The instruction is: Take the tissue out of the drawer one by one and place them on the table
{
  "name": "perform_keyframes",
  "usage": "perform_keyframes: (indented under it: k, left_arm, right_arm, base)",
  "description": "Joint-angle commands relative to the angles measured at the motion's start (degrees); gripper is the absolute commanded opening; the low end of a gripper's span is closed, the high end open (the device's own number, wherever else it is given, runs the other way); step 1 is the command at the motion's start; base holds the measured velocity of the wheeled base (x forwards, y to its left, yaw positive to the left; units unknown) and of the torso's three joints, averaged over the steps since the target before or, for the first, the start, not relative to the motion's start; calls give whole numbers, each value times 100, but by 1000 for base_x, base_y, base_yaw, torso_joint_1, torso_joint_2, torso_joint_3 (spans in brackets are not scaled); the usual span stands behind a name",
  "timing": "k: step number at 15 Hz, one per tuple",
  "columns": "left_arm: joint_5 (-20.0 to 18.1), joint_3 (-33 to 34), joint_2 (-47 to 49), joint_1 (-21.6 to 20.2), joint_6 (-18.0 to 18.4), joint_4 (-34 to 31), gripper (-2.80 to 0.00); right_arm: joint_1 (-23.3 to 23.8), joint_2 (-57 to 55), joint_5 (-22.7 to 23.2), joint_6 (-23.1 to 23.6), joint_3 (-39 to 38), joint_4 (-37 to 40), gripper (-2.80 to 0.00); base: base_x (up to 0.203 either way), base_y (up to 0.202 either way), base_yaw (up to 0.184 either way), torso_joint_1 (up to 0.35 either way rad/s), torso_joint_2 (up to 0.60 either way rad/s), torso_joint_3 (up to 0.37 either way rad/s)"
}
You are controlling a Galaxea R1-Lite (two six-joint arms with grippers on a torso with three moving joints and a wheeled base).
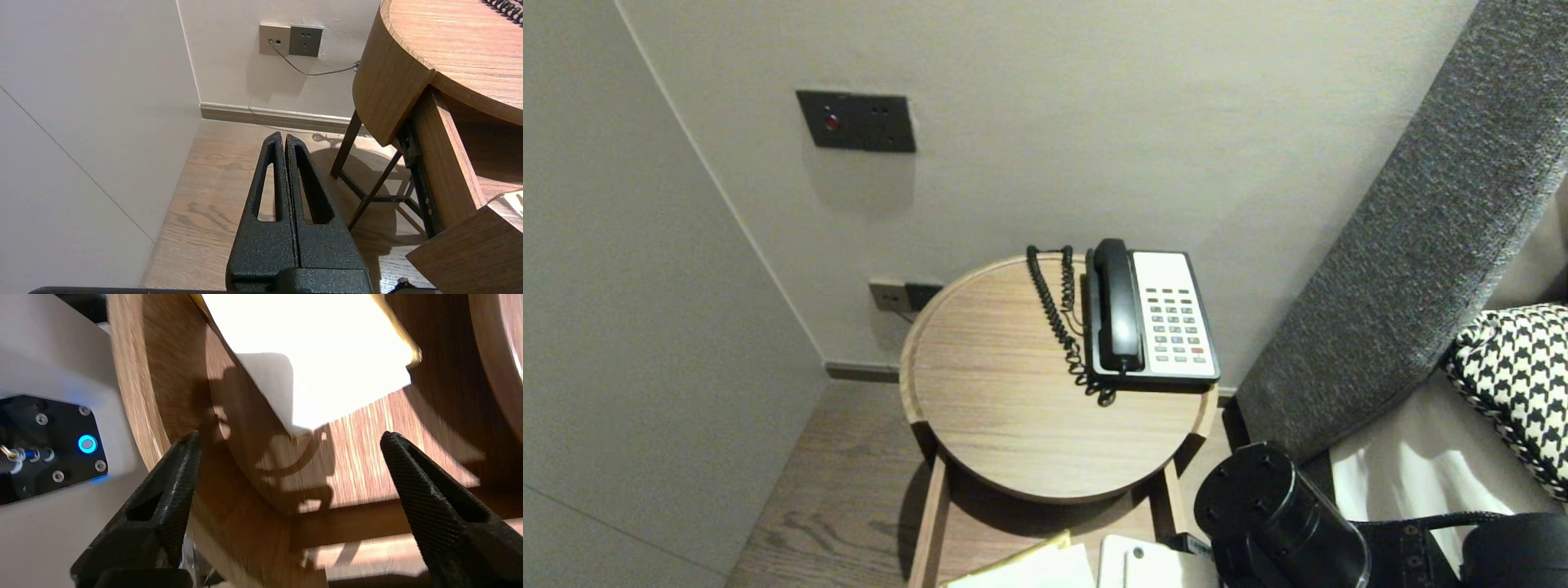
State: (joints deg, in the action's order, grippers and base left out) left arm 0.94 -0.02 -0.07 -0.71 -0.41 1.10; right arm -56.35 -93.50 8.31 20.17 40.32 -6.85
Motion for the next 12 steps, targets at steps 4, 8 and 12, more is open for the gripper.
perform_keyframes:
  k: [4, 8, 12]
  left_arm:
    - [3, -10, -1, -2, -2, 5, -280]
    - [3, 2, -1, -8, -2, 5, -280]
    - [3, 2, -1, 0, -2, 5, -280]
  right_arm:
    - [-131, -397, 48, 416, 97, -73, 0]
    - [-117, -553, 57, 615, 461, -24, 0]
    - [-157, -591, 48, 875, 512, -18, 0]
  base:
    - [0, 0, 0, 0, 0, 0]
    - [0, 0, 0, 0, 0, 0]
    - [0, 0, 0, 0, 0, 0]
